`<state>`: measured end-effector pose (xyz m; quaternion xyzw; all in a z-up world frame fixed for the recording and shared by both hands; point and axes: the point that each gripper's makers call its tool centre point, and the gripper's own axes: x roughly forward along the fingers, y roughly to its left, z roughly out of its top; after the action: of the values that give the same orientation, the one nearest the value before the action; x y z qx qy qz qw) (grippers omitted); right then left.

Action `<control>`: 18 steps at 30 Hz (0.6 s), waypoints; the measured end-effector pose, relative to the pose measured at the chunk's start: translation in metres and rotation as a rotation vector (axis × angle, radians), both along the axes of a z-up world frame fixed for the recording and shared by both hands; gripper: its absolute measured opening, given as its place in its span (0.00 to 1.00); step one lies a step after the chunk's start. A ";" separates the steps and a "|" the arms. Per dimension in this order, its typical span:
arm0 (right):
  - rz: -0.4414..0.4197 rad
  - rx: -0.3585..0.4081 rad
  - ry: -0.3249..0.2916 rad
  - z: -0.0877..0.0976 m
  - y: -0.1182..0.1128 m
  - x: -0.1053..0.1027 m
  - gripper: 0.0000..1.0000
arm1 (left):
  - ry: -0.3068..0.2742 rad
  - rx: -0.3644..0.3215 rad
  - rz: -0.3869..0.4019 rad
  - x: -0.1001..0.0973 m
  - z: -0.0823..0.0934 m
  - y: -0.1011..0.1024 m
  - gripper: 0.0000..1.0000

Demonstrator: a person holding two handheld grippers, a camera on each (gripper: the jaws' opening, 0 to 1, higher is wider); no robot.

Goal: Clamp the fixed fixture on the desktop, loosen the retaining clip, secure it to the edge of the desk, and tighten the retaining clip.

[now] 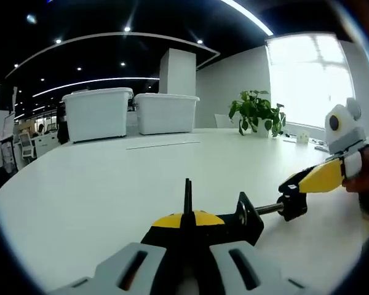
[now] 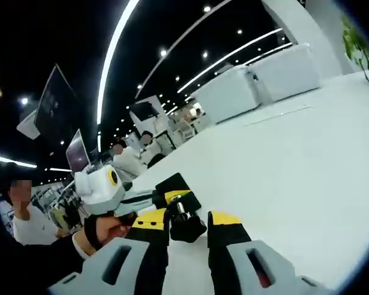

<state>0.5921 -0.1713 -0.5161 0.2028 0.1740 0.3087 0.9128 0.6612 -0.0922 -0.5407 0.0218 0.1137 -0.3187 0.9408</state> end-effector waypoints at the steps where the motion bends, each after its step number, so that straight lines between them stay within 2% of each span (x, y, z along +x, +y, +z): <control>1: 0.005 -0.001 0.003 0.001 0.003 -0.004 0.19 | 0.001 -0.001 0.000 0.001 0.000 0.000 0.05; 5: 0.007 -0.089 -0.057 0.003 0.005 -0.005 0.17 | 0.000 0.001 0.000 0.002 0.000 0.000 0.05; 7: 0.005 -0.187 -0.130 0.006 0.005 -0.004 0.17 | 0.000 0.000 0.002 0.003 0.000 0.000 0.05; 9: 0.022 -0.349 -0.242 0.009 0.009 -0.004 0.17 | 0.001 -0.001 0.005 0.005 0.000 0.000 0.05; 10: 0.040 -0.506 -0.353 0.011 0.013 -0.007 0.17 | 0.002 -0.002 0.008 0.005 0.000 0.001 0.05; 12: 0.075 -0.762 -0.528 0.012 0.020 -0.011 0.17 | 0.002 -0.003 0.009 0.005 0.000 0.001 0.05; 13: 0.096 -0.920 -0.629 0.010 0.025 -0.017 0.17 | 0.002 -0.003 0.009 0.006 0.000 0.001 0.05; 14: 0.108 -1.033 -0.698 0.009 0.028 -0.018 0.17 | 0.002 -0.003 0.010 0.005 0.000 0.001 0.05; 15: 0.114 -1.113 -0.746 0.008 0.028 -0.018 0.16 | 0.001 -0.002 0.014 0.005 0.000 0.002 0.05; 16: 0.131 -1.251 -0.833 0.005 0.031 -0.019 0.16 | 0.001 -0.001 0.016 0.005 0.000 0.002 0.05; 17: 0.144 -1.355 -0.894 0.002 0.032 -0.018 0.16 | 0.001 0.000 0.020 0.005 0.001 0.002 0.05; 18: 0.142 -1.405 -0.916 0.000 0.034 -0.019 0.16 | 0.001 0.000 0.023 0.005 0.001 0.003 0.05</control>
<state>0.5729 -0.1377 -0.5163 -0.5693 -0.0497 0.2371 0.7857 0.6667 -0.0896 -0.5401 0.0202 0.1142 -0.3081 0.9443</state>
